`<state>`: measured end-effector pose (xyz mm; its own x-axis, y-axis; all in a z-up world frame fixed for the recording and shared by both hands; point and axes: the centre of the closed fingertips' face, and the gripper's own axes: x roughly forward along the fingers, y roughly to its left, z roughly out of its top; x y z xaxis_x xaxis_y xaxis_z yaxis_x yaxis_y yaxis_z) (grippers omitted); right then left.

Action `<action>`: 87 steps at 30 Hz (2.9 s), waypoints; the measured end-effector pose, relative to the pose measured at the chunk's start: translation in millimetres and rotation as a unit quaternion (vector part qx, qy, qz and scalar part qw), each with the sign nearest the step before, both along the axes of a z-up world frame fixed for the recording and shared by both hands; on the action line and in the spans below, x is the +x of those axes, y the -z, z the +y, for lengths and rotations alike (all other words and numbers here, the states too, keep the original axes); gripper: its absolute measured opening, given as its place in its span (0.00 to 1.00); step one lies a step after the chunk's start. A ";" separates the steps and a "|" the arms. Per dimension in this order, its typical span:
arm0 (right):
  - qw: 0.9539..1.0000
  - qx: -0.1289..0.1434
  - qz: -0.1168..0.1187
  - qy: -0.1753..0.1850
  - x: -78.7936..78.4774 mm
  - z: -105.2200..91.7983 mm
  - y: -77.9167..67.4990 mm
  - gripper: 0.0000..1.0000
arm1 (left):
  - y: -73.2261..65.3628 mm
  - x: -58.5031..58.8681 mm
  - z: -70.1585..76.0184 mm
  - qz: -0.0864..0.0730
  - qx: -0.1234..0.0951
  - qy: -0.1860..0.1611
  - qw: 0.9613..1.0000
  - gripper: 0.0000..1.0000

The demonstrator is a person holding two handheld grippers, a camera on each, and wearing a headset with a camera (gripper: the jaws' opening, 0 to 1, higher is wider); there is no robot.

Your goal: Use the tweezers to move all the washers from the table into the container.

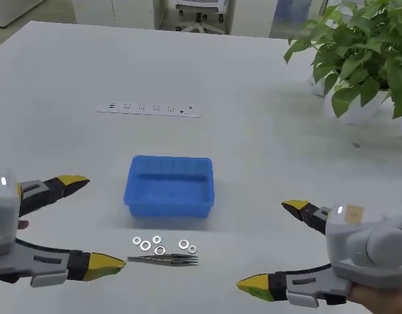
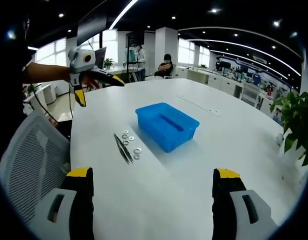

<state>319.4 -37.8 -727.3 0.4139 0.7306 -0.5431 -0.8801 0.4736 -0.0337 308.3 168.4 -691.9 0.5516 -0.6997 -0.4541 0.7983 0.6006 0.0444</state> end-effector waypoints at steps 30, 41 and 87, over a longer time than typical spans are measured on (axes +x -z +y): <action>1.000 -0.013 -0.005 -0.022 4.5 5.5 -3.8 0.99 | 9.4 -1.9 -1.2 0.002 0.030 0.019 0.999 0.96; 0.997 -0.028 -0.006 -0.073 -2.5 19.9 1.8 0.90 | 18.2 -7.6 -7.2 0.003 0.042 0.044 0.998 0.87; 0.954 -0.120 -0.013 -0.276 -14.4 96.6 57.8 0.28 | 90.0 -9.6 -19.8 0.061 0.144 0.155 0.975 0.27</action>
